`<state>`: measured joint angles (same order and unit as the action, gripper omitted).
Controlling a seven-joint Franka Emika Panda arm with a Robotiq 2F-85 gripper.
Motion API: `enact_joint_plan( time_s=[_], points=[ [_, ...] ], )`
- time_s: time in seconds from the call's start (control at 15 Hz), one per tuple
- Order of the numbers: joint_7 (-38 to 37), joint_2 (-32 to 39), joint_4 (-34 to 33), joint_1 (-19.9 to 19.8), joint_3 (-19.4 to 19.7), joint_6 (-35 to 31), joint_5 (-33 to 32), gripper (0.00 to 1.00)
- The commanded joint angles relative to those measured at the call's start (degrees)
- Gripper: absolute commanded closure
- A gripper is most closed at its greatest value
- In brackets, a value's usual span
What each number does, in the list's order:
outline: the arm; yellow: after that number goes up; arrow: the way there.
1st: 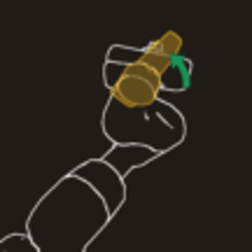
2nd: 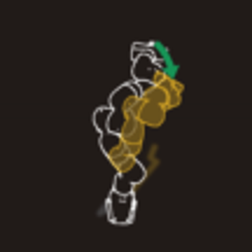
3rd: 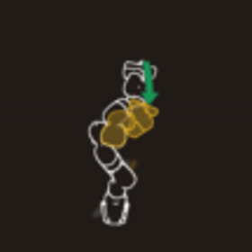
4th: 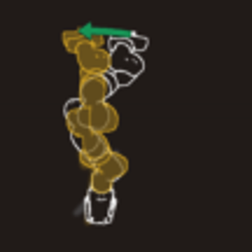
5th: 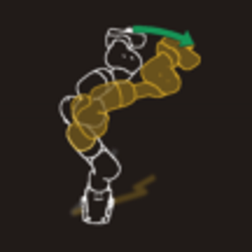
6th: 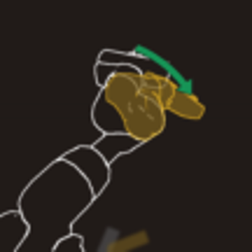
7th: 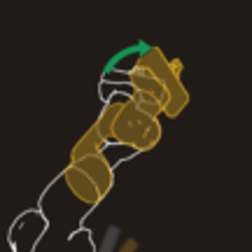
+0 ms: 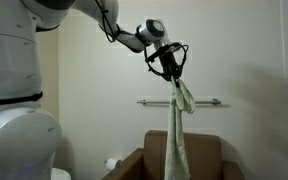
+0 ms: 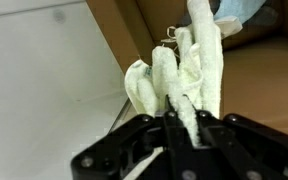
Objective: Hang some of the things on the seat of the couch on the armrest
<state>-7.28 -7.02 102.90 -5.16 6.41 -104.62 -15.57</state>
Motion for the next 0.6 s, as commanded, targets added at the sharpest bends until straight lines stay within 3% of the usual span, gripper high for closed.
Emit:
enact_joint_plan(
  time_s=[0.0, 0.33, 0.53],
  points=[
    [-4.37, 2.61, -8.12, -2.51, 1.74, 1.48, 2.17, 0.97],
    [-7.14, 8.12, -18.92, -7.35, 7.23, 3.76, 5.52, 0.97],
    [-9.57, 12.9, -21.83, -9.77, 9.73, 3.5, 6.61, 0.97]
  ],
)
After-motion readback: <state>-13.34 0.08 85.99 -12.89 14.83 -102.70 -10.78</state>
